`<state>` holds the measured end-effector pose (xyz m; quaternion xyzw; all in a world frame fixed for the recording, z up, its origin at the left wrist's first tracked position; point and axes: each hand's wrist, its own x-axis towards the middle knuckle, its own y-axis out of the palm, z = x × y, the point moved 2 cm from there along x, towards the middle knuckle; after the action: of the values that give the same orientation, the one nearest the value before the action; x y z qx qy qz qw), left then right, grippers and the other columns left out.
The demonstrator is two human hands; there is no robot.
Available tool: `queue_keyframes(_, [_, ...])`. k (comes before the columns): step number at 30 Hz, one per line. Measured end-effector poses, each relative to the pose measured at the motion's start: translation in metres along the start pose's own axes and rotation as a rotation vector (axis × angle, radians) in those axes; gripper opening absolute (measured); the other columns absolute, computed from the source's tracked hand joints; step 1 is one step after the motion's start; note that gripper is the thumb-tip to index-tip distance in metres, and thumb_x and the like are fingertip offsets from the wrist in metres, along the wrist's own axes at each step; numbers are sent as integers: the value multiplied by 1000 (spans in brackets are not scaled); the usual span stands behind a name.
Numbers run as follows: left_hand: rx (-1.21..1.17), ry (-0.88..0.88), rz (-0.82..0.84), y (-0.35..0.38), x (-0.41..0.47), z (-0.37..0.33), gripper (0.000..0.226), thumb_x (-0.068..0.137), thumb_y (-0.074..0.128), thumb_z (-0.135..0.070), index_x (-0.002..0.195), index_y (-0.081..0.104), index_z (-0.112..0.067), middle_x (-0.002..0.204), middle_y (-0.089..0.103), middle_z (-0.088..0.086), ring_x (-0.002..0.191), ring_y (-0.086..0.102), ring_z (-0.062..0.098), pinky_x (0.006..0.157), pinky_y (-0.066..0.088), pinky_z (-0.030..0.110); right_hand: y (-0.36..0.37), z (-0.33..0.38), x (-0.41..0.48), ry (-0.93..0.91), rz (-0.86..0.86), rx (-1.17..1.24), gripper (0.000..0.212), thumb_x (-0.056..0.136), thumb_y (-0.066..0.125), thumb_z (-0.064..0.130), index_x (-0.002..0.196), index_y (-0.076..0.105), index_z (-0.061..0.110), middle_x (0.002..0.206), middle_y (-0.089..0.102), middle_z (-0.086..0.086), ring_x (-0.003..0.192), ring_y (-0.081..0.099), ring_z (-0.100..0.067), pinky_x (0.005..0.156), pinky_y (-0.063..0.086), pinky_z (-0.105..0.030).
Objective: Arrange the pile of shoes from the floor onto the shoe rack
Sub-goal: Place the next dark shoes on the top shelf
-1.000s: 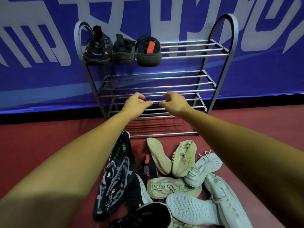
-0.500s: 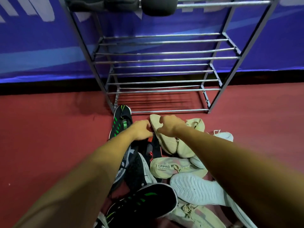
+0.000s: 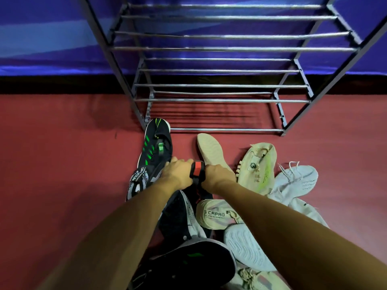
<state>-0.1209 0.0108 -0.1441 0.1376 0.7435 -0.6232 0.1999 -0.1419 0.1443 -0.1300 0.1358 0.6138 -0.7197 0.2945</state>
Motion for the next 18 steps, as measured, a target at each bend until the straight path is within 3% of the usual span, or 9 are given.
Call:
queue_keyframes(6, [126, -26, -61, 6, 6, -7, 53, 85, 67, -40, 130, 49, -19, 116, 66, 12, 122, 45, 33, 98, 37, 40, 14, -2, 1, 3, -51, -53, 47, 93, 60, 26, 135, 43, 13, 128, 64, -11, 120, 61, -33, 90, 46, -38])
queue_keyframes(11, [131, -93, -65, 10, 7, -17, 59, 85, 68, -36, 134, 43, -15, 114, 69, 13, 127, 41, 34, 99, 37, 40, 19, -8, -3, -52, -81, -78, 41, 92, 55, 13, 131, 46, 13, 119, 67, -14, 111, 65, -36, 86, 48, -40])
queue_keyframes(18, [27, -197, -59, 16, 9, -17, 55, 85, 67, -33, 131, 50, -8, 121, 66, 12, 130, 38, 35, 103, 34, 39, 20, -11, -10, 41, -107, 110, 35, 90, 56, 13, 125, 50, 16, 119, 67, -11, 113, 65, -34, 88, 50, -39])
